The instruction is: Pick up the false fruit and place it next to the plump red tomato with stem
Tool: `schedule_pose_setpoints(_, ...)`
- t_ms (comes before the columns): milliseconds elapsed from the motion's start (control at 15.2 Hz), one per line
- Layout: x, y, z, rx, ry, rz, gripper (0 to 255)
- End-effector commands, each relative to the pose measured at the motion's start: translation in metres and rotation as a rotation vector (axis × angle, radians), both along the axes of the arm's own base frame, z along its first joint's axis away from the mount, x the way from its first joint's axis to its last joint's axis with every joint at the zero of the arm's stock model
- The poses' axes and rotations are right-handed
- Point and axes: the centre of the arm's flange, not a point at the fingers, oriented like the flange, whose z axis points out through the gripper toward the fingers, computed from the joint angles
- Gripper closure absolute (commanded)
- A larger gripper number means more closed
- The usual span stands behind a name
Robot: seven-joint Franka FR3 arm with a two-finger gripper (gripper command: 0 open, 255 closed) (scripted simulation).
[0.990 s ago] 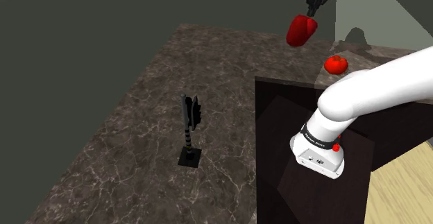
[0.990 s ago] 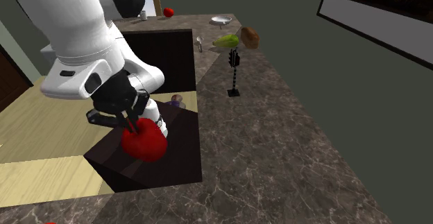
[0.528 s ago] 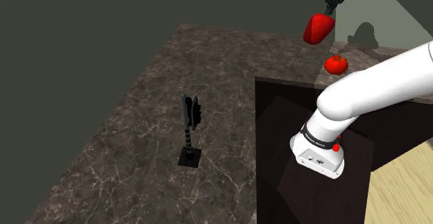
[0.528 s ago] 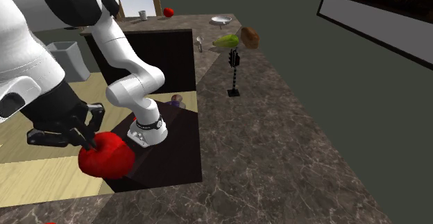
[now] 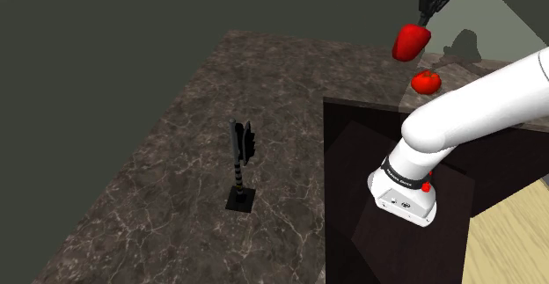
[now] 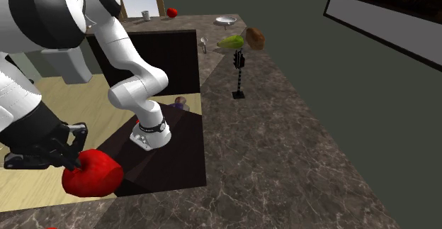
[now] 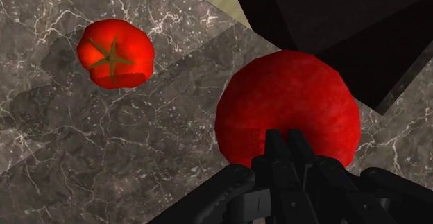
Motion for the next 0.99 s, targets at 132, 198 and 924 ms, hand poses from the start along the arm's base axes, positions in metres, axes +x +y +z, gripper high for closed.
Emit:
schedule_pose_setpoints(132,-0.001,0.000,-0.022,0.000,0.000,0.000,255)
schedule_pose_setpoints(198,-0.001,0.000,-0.027,0.000,0.000,0.000,255)
schedule_pose_setpoints(924,-0.001,0.000,-0.086,0.000,0.000,0.000,255)
